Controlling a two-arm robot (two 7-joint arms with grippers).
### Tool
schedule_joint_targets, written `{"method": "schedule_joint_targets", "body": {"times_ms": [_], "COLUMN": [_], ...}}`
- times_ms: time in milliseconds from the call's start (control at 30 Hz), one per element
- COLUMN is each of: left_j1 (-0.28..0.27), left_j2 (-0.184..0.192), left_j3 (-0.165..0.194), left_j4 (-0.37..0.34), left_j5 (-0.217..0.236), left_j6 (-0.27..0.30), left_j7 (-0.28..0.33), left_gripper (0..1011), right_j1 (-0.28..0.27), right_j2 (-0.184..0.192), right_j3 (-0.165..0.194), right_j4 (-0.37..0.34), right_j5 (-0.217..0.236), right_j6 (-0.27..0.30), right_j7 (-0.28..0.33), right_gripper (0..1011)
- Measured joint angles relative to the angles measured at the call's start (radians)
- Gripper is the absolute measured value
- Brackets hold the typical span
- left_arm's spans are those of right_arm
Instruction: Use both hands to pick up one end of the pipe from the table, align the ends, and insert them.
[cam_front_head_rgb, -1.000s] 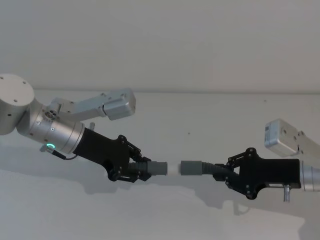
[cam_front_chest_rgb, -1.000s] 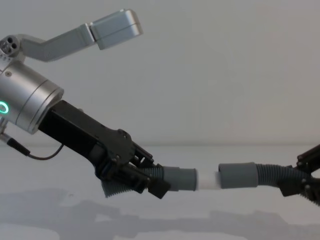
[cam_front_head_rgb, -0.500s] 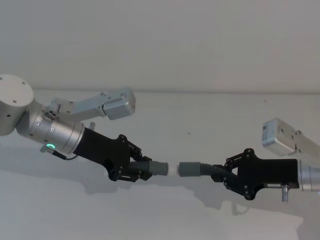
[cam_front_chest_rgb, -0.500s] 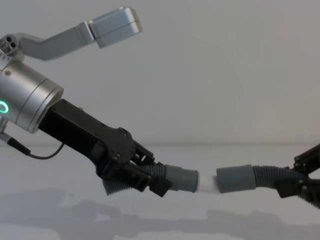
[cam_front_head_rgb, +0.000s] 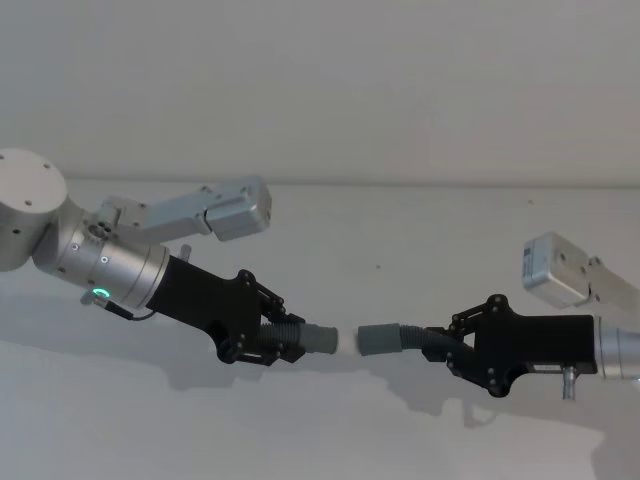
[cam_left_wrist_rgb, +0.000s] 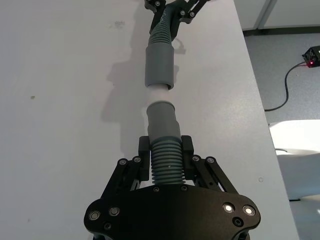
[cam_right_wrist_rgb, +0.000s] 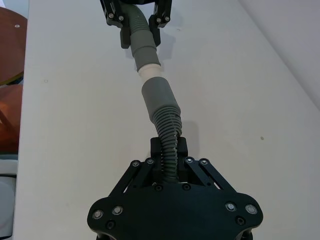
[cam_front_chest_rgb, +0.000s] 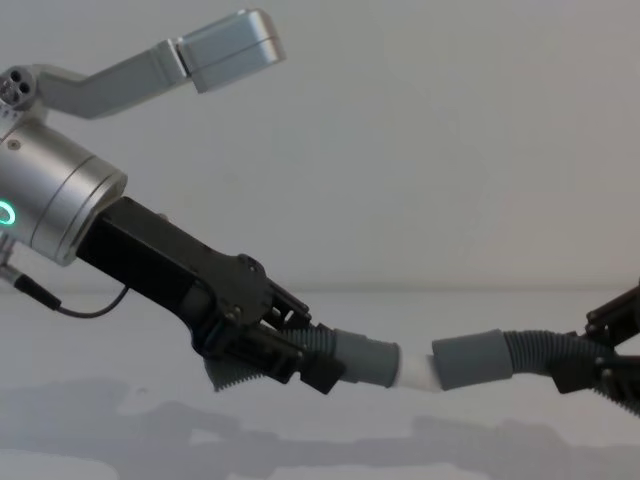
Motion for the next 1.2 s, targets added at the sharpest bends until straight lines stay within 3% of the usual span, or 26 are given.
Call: {"method": "schedule_joint_targets", "body": {"times_ms": [1200], "left_j1": [-0.008], "left_j2": [0.022], "left_j3": [0.021], "left_j4": [-0.009], "left_j5": [-0.015], "left_j6": [0.002], "left_j7": [0.033], "left_gripper": [345], "right_j1": [0.027], "right_j2": [0.013], "right_j3": [-0.038], "right_j4": [0.011], "right_j5": [0.008], "right_j6": [0.01], "right_j7": [0.0], "right_gripper": [145]}}
